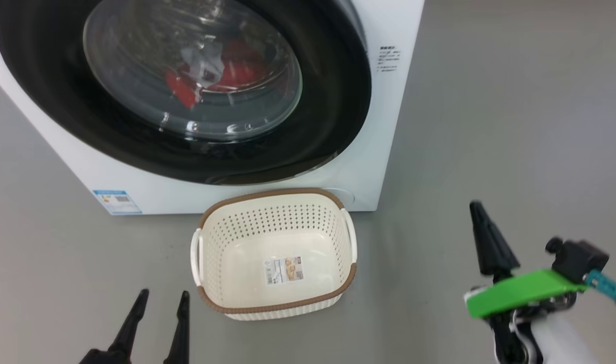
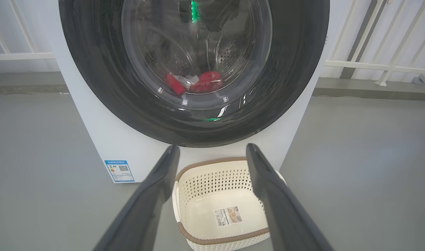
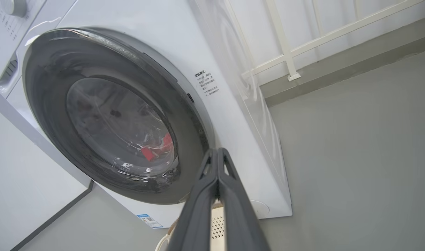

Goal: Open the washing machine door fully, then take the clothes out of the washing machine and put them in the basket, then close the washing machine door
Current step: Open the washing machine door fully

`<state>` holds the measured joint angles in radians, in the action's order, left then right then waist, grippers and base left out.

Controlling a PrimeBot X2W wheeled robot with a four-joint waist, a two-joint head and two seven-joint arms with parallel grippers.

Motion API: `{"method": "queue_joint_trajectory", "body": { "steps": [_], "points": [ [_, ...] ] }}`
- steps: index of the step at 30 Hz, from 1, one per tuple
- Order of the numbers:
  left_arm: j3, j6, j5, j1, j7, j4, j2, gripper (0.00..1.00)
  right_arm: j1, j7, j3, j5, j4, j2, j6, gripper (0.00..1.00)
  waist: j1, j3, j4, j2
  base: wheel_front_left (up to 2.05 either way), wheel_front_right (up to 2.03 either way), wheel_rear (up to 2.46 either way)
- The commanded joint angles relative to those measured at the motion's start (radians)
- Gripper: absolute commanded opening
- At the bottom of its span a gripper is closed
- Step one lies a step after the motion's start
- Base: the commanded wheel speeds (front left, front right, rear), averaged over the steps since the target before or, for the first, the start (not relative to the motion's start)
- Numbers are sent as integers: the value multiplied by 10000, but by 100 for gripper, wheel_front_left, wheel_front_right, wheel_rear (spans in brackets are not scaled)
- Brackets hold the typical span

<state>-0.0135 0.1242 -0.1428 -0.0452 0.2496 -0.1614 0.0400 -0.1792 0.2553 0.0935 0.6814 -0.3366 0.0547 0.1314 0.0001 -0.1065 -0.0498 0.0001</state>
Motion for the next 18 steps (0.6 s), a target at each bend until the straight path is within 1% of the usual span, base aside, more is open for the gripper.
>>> {"method": "queue_joint_trajectory", "body": {
  "steps": [1, 8, 11, 15, 18],
  "points": [
    [-233, 62, -83, 385, 122, 244, 102, 100, -526, 65, 246, 209, 267, 79, -7, 0, 0, -196, -187, -1, 0, 0, 0],
    [56, 64, -185, 781, 122, 264, 102, 100, -1937, 65, 445, 1580, 227, 239, -7, 0, 0, -833, -531, -1, 0, 0, 0],
    [158, 64, -267, 1002, 122, 231, 102, 100, -2550, 65, 588, 2235, 95, 439, -7, 0, 0, -1100, -702, -1, 0, 0, 0],
    [277, 64, -397, 1210, 122, 182, 102, 100, -3259, 65, 905, 3300, -149, 730, -7, 0, 0, -1394, -910, -1, 0, 0, 0],
    [414, 64, -465, 1330, 122, 138, 102, 100, -3796, 58, 1272, 4420, -315, 975, -7, 0, 0, -1611, -1050, -1, 0, 0, 0]
  ]
}}
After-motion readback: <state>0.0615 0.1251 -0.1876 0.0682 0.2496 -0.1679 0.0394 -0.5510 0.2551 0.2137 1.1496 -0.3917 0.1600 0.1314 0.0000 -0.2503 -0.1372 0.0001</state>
